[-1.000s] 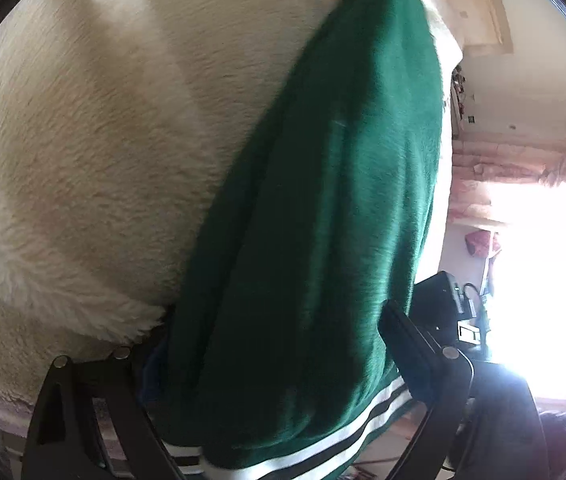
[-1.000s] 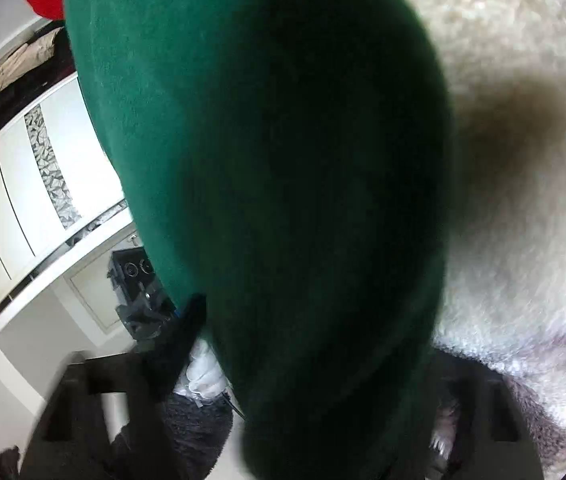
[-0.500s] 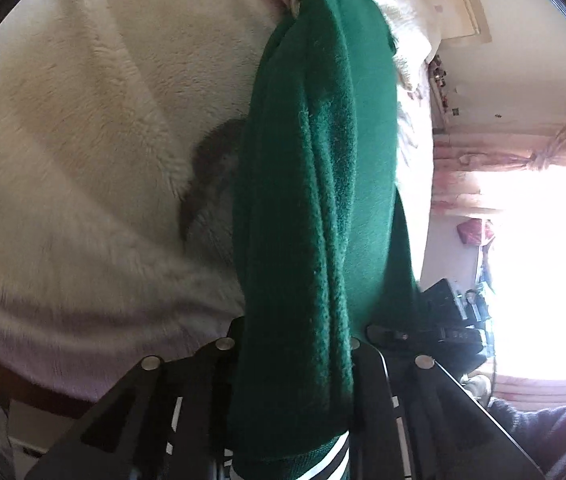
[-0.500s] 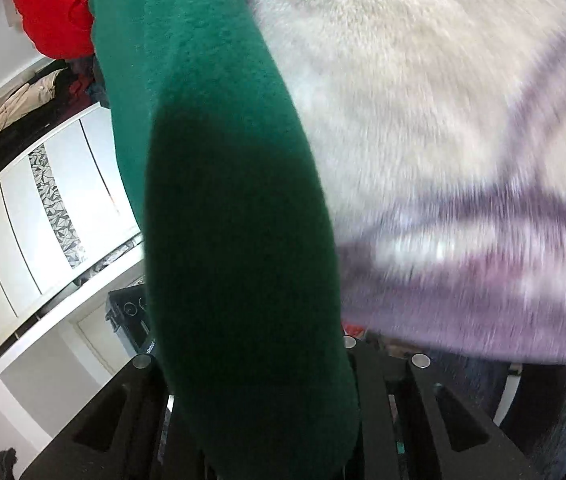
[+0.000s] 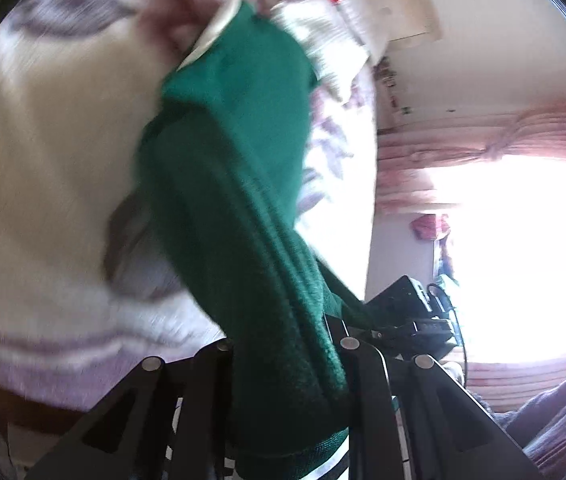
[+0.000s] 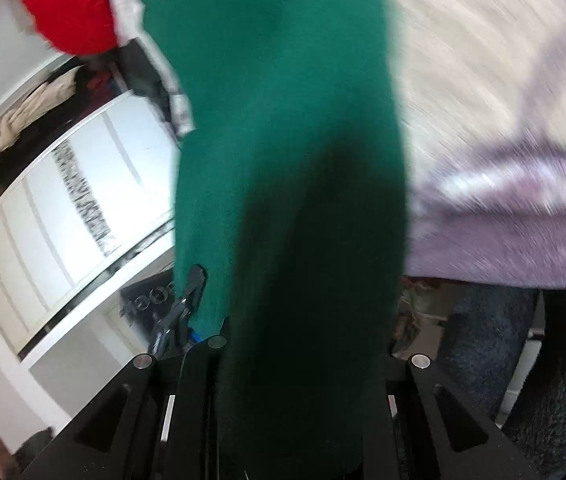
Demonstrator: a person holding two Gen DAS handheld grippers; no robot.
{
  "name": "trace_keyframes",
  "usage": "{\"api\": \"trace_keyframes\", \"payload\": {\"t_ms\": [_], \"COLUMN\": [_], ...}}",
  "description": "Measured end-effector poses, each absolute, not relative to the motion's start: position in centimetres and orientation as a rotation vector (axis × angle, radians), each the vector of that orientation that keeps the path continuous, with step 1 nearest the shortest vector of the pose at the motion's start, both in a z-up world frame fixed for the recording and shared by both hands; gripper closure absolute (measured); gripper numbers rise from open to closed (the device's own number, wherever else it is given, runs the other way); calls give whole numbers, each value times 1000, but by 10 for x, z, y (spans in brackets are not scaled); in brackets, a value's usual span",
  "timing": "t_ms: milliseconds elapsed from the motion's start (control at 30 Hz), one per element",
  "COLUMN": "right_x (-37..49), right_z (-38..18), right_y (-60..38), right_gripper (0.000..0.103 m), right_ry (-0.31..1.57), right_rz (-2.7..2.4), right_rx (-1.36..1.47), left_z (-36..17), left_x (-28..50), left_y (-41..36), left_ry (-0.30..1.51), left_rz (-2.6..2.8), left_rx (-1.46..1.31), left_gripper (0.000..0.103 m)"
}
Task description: Fold large clothes
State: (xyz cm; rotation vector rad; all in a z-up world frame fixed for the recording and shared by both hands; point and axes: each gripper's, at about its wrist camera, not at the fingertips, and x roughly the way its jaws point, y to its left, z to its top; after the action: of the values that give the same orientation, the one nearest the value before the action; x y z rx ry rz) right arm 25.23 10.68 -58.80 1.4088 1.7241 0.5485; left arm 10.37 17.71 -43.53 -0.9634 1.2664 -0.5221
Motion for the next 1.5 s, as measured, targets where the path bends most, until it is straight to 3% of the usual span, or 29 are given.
{"api": "trace_keyframes", "payload": {"t_ms": [200,300,367,400,433,500,533,567,600,700,867,1033,1100,1233,1300,1333,1367,1433,1500], "right_x": [345,403,447,468,490,532,549,564,579,601,613,612,607,601,609,609,611,614,609], "right_z": [-530,-520,-519,-525,-527,-531,-537,-545,-556,-579,-565,-522,-530,-559,-573,-576,-578,-571,-555], "right_y": [80,65,51,44,38,29,23,18,12,-6,-37,-49,-40,-25,-21,-18,-16,-14,-25], "right_gripper": [80,75,66,55,37,19,18,18,17,17,16,14,14,14,15,31,41,75,80], "right_ry": [1613,1575,1551,1538,1520,1475,1465,1466,1474,1418,1181,1359,1439,1489,1490,1481,1461,1441,1397], "right_rz": [605,605,577,564,558,561,542,505,458,341,377,271,260,287,325,336,330,278,289], "right_rx": [1424,1448,1505,1546,1585,1650,1665,1668,1661,1698,1791,1114,877,711,748,769,770,679,715], "left_z": [-415,-425,-447,-461,-478,-507,-523,-539,-553,-586,-543,-494,-493,-513,-519,-520,-518,-505,-490], "left_x": [188,244,285,303,322,353,365,373,378,382,375,371,386,429,440,443,443,432,421], "left_y": [177,176,180,179,180,183,184,187,191,206,217,203,180,133,123,114,114,126,139], "left_ry": [1208,1229,1270,1295,1330,1382,1398,1387,1358,1265,1180,1177,1215,1270,1245,1244,1238,1185,1160], "left_rz": [-577,-594,-587,-591,-582,-572,-590,-589,-593,-503,-510,-474,-457,-414,-413,-404,-406,-420,-418], "left_rx": [-1055,-1083,-1142,-1185,-1228,-1301,-1358,-1456,-1554,-1780,-1438,-954,-780,-504,-422,-367,-366,-424,-481], "left_gripper": [88,86,83,82,77,72,59,39,31,27,27,27,27,27,39,64,80,84,86]}}
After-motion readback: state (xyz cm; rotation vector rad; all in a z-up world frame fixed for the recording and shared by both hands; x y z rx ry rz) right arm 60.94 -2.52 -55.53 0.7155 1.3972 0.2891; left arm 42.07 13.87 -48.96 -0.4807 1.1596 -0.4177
